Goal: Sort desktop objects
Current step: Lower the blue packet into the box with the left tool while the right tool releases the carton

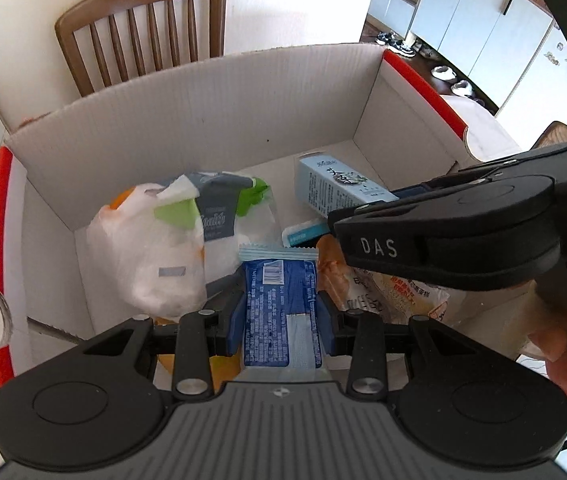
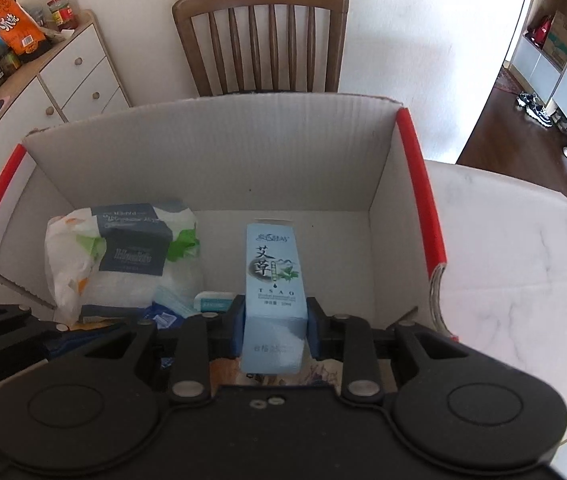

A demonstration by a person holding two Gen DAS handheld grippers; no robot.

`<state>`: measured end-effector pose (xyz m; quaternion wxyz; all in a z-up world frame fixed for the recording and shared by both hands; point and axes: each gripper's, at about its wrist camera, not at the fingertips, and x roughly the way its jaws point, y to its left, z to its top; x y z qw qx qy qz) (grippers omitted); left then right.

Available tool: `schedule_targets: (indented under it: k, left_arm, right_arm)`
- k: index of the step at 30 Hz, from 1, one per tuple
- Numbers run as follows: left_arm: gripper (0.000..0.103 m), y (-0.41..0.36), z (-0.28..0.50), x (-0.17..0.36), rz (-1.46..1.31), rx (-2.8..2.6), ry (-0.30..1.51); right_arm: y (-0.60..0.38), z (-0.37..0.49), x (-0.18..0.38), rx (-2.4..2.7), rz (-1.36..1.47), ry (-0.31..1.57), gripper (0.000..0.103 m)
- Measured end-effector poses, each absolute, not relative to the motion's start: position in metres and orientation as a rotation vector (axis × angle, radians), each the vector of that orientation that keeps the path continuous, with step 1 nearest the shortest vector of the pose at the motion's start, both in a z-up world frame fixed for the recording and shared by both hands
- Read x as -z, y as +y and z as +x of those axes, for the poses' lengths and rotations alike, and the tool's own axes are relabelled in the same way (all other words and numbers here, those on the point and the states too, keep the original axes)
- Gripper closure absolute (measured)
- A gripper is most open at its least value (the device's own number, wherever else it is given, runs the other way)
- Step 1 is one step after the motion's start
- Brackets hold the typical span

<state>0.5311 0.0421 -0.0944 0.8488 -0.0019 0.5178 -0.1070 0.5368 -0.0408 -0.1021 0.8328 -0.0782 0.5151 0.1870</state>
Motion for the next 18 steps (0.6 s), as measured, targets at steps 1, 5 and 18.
schedule_targets:
  k: [1, 5, 18]
  left_arm:
    - [0.068, 0.042, 0.531, 0.095, -0.008, 0.226, 1.094]
    - [0.066, 0.042, 0.53, 0.093, -0.015, 0.212, 1.087]
    - [0.04, 0.055, 0.519, 0.077, -0.064, 0.169, 1.045]
  right_arm:
    - [-0.041, 0.536, 0.102, -0.396, -0.166, 1.092, 0.075]
    - [-0.042, 0.537, 0.1, -0.384, -0.166, 1.085, 0.073]
    - [-0.044, 0.527, 0.079, -0.402, -0.162, 1.051, 0.059]
